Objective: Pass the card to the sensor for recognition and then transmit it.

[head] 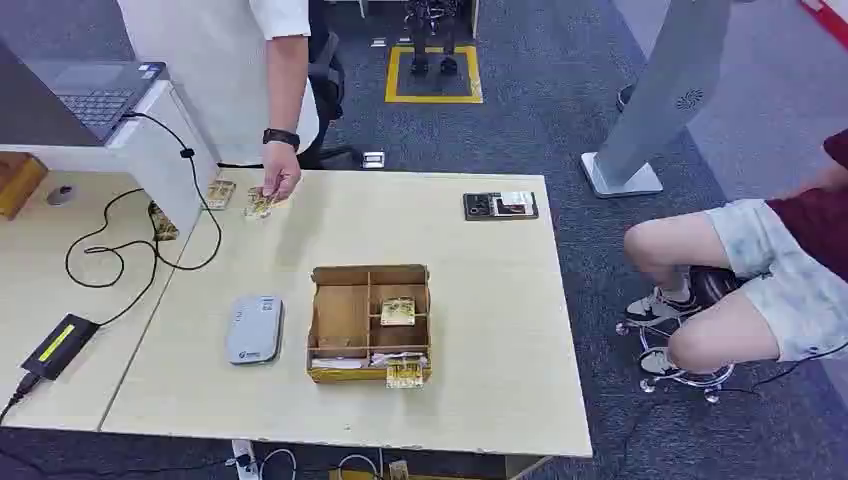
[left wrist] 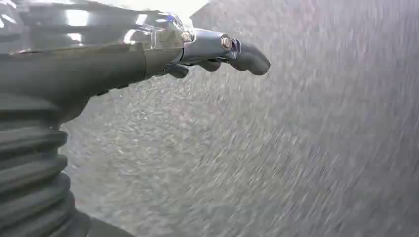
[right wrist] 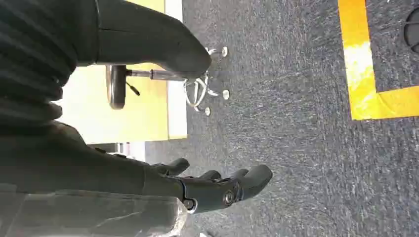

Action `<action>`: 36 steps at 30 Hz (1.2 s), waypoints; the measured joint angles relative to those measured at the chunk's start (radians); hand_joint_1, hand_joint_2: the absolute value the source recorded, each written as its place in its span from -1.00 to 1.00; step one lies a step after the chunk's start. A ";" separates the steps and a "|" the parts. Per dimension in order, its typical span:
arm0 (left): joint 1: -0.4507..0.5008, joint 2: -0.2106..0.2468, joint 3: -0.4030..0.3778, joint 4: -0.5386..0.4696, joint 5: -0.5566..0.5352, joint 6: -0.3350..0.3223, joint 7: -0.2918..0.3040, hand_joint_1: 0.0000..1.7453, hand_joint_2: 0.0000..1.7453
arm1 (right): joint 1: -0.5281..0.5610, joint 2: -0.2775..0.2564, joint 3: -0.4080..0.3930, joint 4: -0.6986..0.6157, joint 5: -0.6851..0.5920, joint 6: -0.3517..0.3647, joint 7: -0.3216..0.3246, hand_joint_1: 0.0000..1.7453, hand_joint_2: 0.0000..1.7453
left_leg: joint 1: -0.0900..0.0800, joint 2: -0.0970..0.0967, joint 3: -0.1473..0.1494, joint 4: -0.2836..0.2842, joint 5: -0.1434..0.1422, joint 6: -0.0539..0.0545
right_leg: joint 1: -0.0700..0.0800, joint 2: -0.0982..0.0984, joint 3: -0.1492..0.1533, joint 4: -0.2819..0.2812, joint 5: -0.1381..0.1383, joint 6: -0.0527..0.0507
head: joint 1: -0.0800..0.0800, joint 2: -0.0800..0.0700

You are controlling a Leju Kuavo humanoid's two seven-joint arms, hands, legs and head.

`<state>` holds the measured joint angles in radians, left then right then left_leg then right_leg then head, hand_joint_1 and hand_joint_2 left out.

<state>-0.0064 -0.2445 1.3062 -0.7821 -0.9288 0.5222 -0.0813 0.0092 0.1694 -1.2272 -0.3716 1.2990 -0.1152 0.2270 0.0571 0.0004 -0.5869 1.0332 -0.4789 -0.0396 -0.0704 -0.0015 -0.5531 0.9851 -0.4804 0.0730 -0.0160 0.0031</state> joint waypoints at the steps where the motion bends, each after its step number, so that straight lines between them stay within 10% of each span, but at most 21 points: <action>1: -0.003 -0.005 0.014 -0.028 0.014 0.000 -0.012 -1.00 1.00 | -0.002 0.000 -0.008 0.000 0.010 0.000 0.000 -1.00 1.00 | 0.000 0.000 0.000 0.000 0.000 0.000 | 0.000 0.000 0.000 0.000 0.000 0.000 | 0.000 0.000; 17: -0.010 -0.074 0.060 -0.339 0.306 0.024 -0.223 -1.00 1.00 | -0.016 0.003 -0.072 0.010 0.077 -0.002 -0.011 -1.00 1.00 | 0.000 0.000 0.000 0.000 0.000 0.000 | 0.000 0.000 0.000 0.000 0.000 0.000 | 0.000 0.000; 36: 0.051 -0.080 -0.253 -0.650 0.613 0.070 -0.396 -1.00 1.00 | -0.025 0.030 -0.128 -0.012 0.134 0.018 -0.017 -1.00 1.00 | 0.000 0.000 0.001 0.000 0.000 0.000 | 0.000 0.000 0.002 0.000 0.000 0.000 | 0.000 0.000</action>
<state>0.0449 -0.3247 1.0528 -1.4326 -0.3155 0.5926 -0.4778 -0.0157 0.1998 -1.3550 -0.3837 1.4328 -0.0973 0.2098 0.0575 0.0000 -0.5862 1.0332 -0.4786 -0.0398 -0.0700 -0.0019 -0.5515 0.9852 -0.4802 0.0729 -0.0160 0.0031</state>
